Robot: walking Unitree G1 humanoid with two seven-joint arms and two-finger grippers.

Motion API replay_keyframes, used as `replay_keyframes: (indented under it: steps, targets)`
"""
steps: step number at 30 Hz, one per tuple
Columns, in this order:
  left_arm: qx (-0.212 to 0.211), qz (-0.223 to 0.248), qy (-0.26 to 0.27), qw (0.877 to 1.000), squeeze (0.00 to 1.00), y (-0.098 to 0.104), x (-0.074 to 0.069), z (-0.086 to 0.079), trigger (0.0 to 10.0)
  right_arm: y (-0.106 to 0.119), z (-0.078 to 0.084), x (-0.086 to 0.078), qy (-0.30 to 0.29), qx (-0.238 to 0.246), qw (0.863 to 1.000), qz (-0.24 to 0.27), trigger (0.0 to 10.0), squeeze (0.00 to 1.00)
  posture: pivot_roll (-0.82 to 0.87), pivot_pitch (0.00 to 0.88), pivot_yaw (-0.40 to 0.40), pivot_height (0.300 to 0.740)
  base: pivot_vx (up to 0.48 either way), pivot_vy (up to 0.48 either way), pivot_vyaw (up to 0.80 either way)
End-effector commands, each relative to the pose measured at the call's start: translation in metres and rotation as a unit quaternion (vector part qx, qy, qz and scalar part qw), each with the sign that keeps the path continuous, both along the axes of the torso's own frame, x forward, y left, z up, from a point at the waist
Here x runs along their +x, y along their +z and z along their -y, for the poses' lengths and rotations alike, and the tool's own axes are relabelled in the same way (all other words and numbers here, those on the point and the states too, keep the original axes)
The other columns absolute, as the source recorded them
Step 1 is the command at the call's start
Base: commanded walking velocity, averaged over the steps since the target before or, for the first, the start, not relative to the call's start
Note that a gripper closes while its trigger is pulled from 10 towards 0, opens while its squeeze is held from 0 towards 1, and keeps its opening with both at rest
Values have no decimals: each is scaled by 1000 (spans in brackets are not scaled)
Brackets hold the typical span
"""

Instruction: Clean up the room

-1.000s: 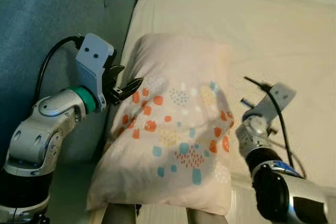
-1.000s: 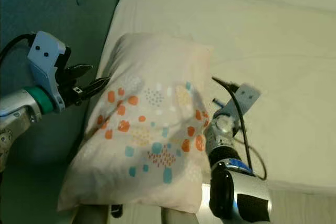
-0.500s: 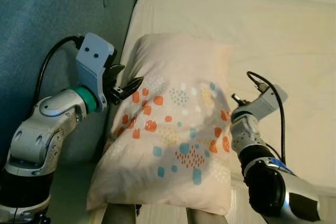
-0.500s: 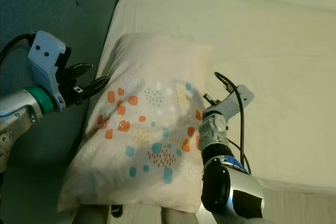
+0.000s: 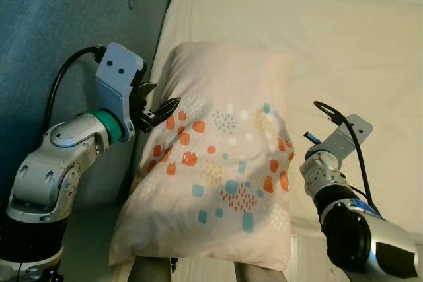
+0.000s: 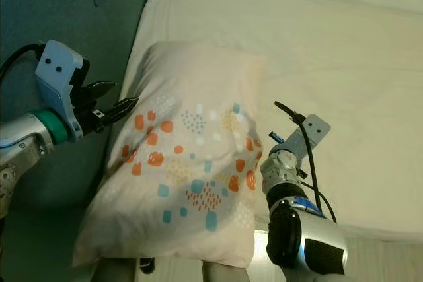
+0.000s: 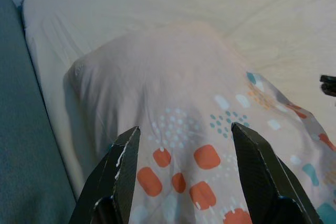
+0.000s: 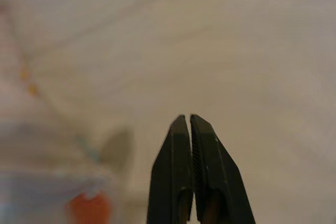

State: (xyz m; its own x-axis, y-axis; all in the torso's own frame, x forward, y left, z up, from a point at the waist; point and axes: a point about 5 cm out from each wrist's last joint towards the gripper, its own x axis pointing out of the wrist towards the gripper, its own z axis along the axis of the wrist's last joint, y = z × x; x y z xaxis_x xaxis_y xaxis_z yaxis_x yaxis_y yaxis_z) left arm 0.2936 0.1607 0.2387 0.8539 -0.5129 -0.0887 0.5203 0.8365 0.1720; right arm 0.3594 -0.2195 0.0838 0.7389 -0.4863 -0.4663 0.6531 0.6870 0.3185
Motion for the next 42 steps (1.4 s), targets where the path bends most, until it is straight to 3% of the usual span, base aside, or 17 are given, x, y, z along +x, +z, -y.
replay_keyframes:
  steps: [1, 3, 5, 8, 11, 15, 17, 18, 19, 22, 28, 31, 32, 33, 36, 39, 42]
  targets:
    - [-1, -12, 0, 1000, 0, -3, -2, -2, 10000, -9, -2, -3, 9, 55, 998, -14, 10000, 0, 141, 317, 53, 740, 0, 0, 0]
    - [-4, -15, 0, 1000, 0, -3, -3, -1, 10000, -3, -14, 5, 79, 68, 995, 2, 10000, 0, 145, 315, 46, 740, 0, 0, 0]
    - [-11, -28, -13, 999, 0, -7, -9, 4, 10000, 12, -30, 16, 164, 18, 986, 27, 10000, 0, 147, 313, 39, 740, 0, 0, 0]
    - [-13, -34, -19, 999, 0, -9, -12, 6, 10000, 18, -34, 20, 189, -10, 981, 39, 10000, 0, 146, 313, 37, 740, 0, 0, 0]
    - [-8, -60, -63, 996, 0, -26, -32, 17, 10000, 42, -56, 30, 242, -63, 958, 137, 10000, 0, 128, 304, 30, 740, 0, 0, 0]
    - [-30, -54, -54, 997, 0, -29, -36, 23, 10000, 57, -74, 30, 270, -90, 934, 215, 10000, 0, 106, 294, 28, 740, 0, 0, 0]
    - [-45, -43, -35, 997, 0, -27, -31, 25, 10000, 61, -79, 28, 277, -102, 924, 243, 10000, 0, 94, 286, 23, 740, 0, 0, 0]
    - [-50, -8, -4, 999, 0, -23, -21, 31, 10000, 71, -89, 19, 287, -131, 901, 298, 10000, 0, 70, 272, 18, 740, 0, 0, 0]
    - [-50, -8, -4, 999, 0, -23, -21, 31, 10000, 71, -89, 19, 287, -131, 901, 298, 10000, 0, 70, 272, 18, 740, 0, 0, 0]
    - [-70, 44, 20, 996, 0, -7, -4, 36, 10000, 93, -108, -10, 316, -186, 850, 379, 10000, 0, 25, 239, 9, 740, 0, 0, 0]
    - [-48, 67, 15, 996, 0, -2, 4, 35, 10000, 102, -112, -24, 325, -205, 829, 405, 10000, 0, -22, 201, -2, 740, 0, 0, 0]
    - [-40, 66, 10, 997, 0, -4, 6, 34, 10000, 98, -112, -28, 326, -204, 831, 402, 10000, 0, -32, 189, -4, 740, 0, 0, 0]
    - [-44, 60, 18, 997, 0, -9, 8, 35, 10000, 85, -109, -32, 321, -191, 846, 380, 10000, 0, -35, 172, -1, 740, 0, 0, 0]
    - [-44, 60, 18, 997, 0, -9, 8, 35, 10000, 85, -109, -32, 321, -191, 846, 380, 10000, 0, -35, 172, -1, 740, 0, 0, 0]
    - [-28, 36, 18, 999, 0, -24, 10, 40, 10000, 70, -105, -37, 305, -152, 876, 341, 10000, 0, -39, 159, 4, 740, 0, 0, 0]
    - [9, -30, 26, 999, 0, -51, 10, 37, 10000, 43, -102, -38, 297, -112, 911, 261, 10000, 0, -40, 148, 11, 740, 0, 0, 0]
    - [8, -71, 44, 996, 0, -63, 13, 32, 10000, 24, -100, -42, 289, -65, 930, 219, 10000, 0, -39, 150, 11, 740, 0, 0, 0]
